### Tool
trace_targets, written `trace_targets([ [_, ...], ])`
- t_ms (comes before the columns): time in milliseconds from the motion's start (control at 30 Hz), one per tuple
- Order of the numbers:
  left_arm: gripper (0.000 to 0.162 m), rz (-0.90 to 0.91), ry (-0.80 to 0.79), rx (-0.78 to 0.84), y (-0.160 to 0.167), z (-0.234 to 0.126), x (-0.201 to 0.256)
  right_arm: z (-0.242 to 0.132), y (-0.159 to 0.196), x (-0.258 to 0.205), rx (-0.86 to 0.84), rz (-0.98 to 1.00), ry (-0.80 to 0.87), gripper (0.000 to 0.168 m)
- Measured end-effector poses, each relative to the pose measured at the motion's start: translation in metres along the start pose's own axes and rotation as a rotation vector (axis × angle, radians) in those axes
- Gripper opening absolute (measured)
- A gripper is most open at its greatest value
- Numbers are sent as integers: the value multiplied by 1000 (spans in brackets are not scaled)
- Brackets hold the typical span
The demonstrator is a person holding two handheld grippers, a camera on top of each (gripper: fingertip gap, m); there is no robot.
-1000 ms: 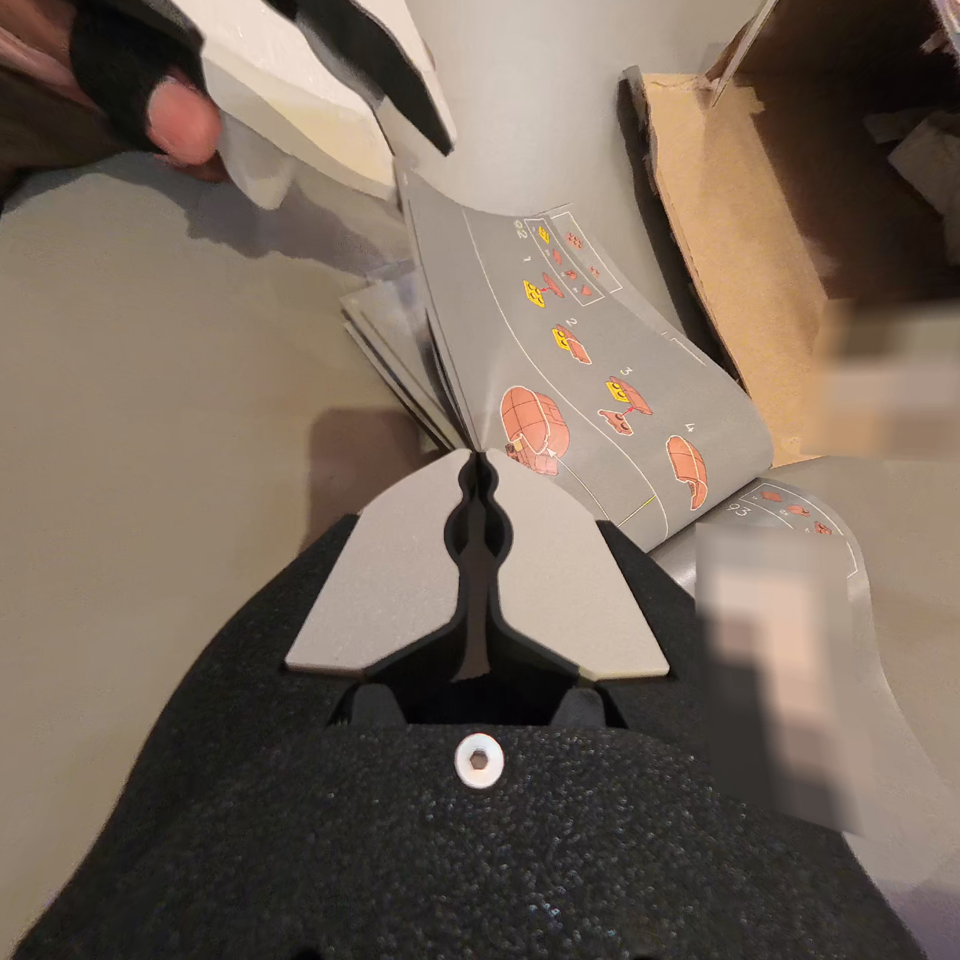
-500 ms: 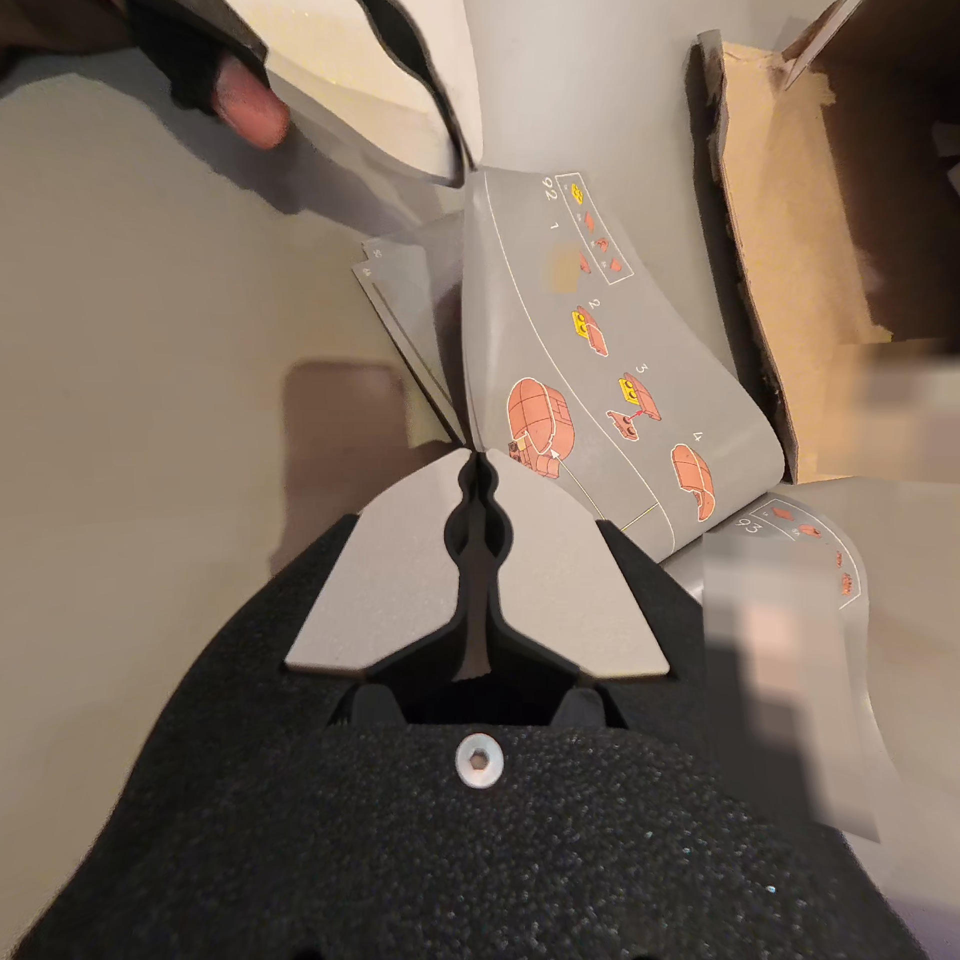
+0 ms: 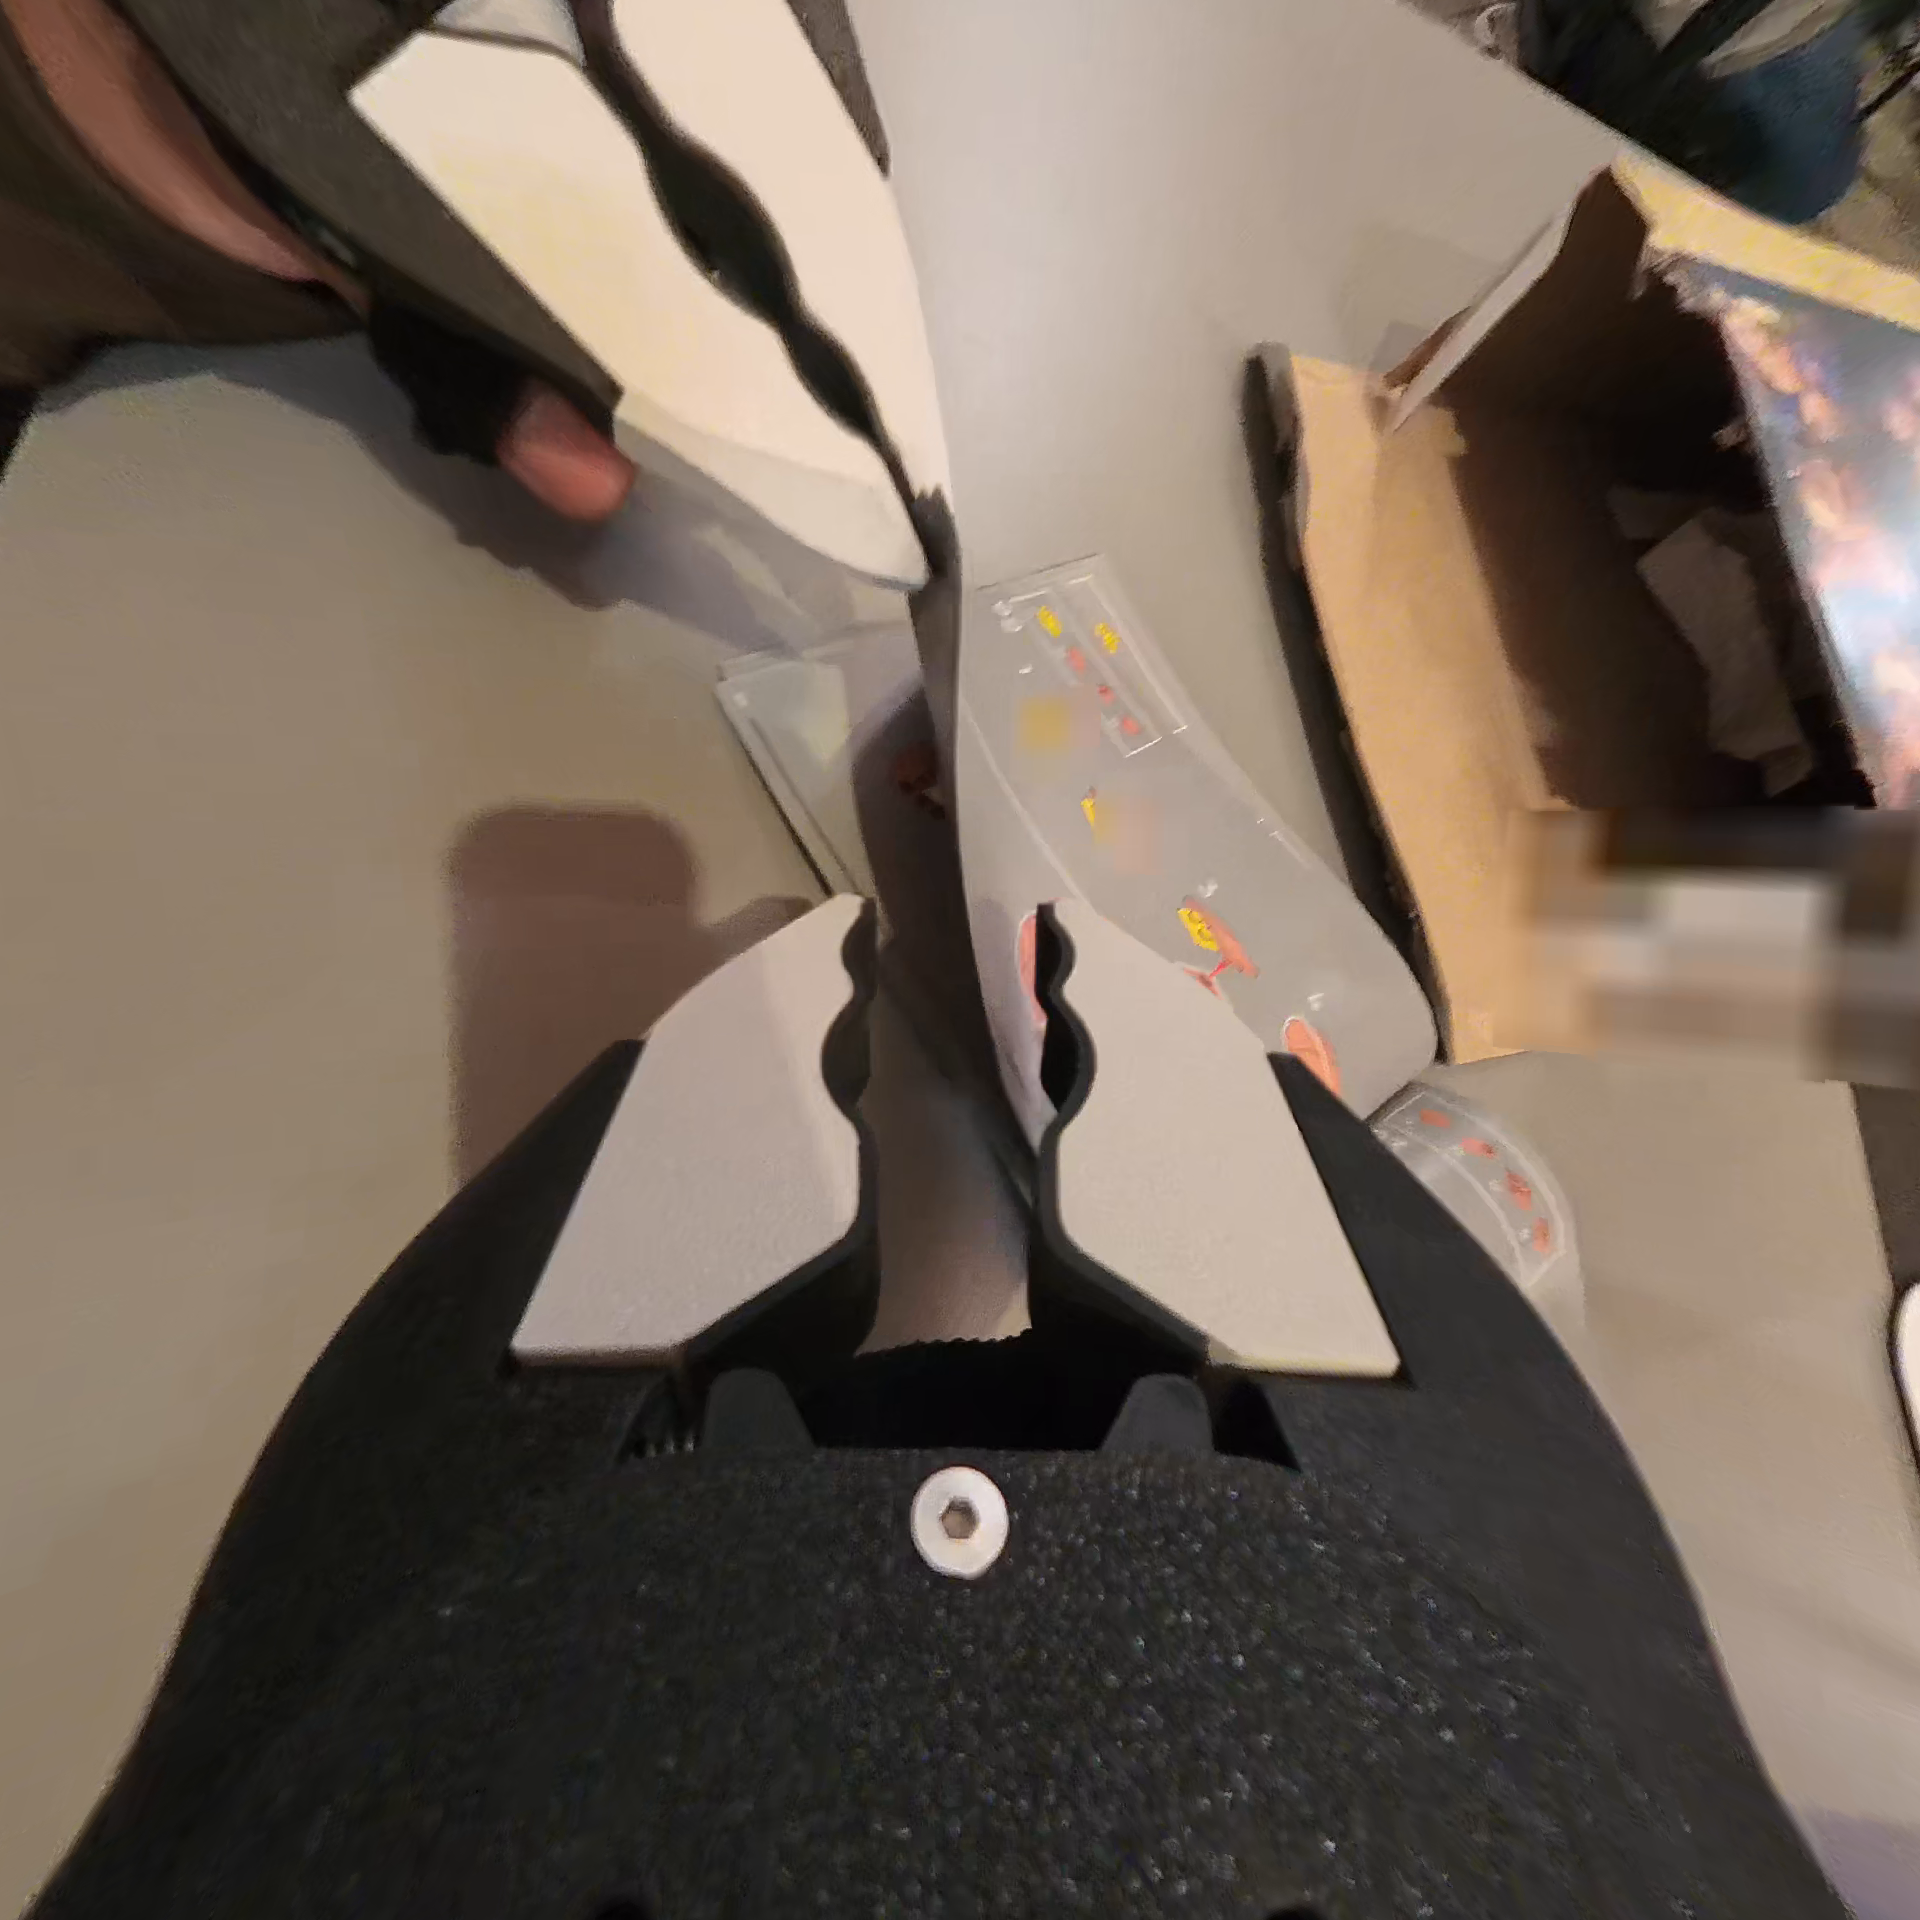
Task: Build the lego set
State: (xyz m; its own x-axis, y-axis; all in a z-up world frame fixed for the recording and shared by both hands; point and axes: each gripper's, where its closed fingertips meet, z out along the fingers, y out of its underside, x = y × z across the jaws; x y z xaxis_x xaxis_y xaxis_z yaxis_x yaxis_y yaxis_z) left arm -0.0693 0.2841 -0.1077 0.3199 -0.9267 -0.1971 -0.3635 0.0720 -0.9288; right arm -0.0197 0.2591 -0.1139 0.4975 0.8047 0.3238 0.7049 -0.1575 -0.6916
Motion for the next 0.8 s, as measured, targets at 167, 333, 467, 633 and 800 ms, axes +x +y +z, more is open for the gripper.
trace_targets([
  [167,0,-3,2,16,-2,-1,0,10,-14,3,-11,-73,92,30],
  [333,0,7,11,76,-10,-4,2,20,-16,13,-65,-158,207,0],
  [467,17,-67,-95,165,-20,-12,-19,4,-17,39,14,11,282,0],
  [633,23,-181,-119,248,-25,-23,-34,-38,8,89,158,327,426,0],
  [800,23,-203,-114,252,-25,-23,-36,-91,61,126,236,530,658,1],
])
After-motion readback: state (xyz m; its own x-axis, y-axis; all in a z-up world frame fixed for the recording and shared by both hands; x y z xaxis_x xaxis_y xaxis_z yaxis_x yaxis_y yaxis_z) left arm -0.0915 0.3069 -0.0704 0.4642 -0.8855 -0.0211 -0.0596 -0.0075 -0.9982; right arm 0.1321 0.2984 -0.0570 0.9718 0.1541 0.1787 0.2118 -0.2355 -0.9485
